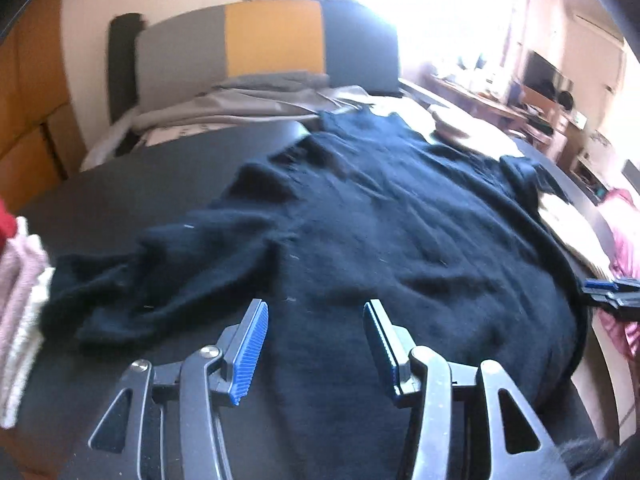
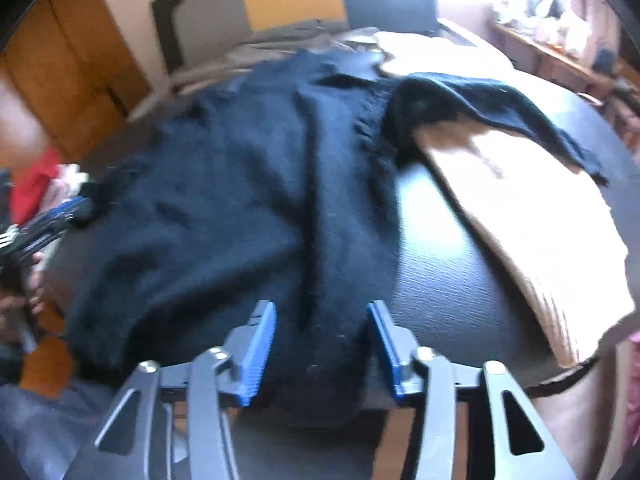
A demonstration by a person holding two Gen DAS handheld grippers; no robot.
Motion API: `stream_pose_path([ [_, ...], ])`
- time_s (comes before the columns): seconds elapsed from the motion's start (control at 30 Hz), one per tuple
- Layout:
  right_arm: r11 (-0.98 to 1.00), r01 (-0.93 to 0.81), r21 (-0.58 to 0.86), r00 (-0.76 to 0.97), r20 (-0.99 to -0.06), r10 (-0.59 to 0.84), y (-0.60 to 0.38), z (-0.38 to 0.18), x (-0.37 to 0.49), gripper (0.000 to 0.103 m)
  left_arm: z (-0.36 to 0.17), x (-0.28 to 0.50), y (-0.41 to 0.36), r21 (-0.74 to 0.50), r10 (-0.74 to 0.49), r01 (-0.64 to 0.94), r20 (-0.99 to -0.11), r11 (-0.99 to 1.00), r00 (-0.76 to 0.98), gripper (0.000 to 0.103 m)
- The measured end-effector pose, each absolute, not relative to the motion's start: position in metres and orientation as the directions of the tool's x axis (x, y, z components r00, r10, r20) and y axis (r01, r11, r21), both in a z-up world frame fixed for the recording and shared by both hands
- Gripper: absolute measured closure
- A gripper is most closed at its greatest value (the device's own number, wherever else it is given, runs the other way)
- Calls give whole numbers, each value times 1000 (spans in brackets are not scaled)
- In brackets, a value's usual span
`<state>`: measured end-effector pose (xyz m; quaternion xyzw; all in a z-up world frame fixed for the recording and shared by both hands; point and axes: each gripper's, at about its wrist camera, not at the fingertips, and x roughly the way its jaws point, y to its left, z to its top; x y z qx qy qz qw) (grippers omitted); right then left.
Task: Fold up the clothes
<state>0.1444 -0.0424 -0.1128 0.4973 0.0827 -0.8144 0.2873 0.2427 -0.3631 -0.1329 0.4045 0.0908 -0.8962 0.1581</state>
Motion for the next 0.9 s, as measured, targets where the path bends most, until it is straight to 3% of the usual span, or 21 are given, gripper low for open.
stream_pose_path([
  [0.1, -853, 516, 77, -383, -870, -310, -44, -126, 139, 59, -154, 244, -356, 26, -231, 359, -809, -933, -540, 52],
  [0.17, -827, 559, -53, -445, -861, -246, -55, -129, 147, 59, -168, 247, -354, 51, -238, 370, -845, -928, -479, 49],
  [0.23, -810, 561, -171, -505, -846, -172, -60, -130, 149, 46, -169, 260, -365, -19, -218, 434, -845, -901, -489, 49],
  [0.3, -810, 551, -201, -520, -841, -146, -56, -131, 145, 36, -172, 266, -368, -8, -232, 449, -848, -893, -477, 49],
  [0.4, -827, 535, -171, -496, -856, -144, -46, -131, 135, 31, -168, 268, -366, 42, -261, 444, -856, -895, -445, 49],
  [0.47, -835, 534, -132, -472, -866, -165, -43, -127, 130, 31, -153, 268, -372, 11, -244, 445, -848, -895, -470, 52],
  [0.57, -836, 548, 24, -429, -850, -306, -44, -109, 117, 34, -121, 264, -383, -57, -218, 435, -803, -899, -555, 53],
  [0.73, -771, 582, 256, -379, -754, -537, -69, -77, 85, 37, -81, 204, -410, -44, -250, 393, -705, -919, -664, 53],
  [0.9, -705, 650, 284, -354, -708, -611, -142, -64, 33, 37, -90, 116, -433, -32, -218, 342, -713, -939, -666, 52],
])
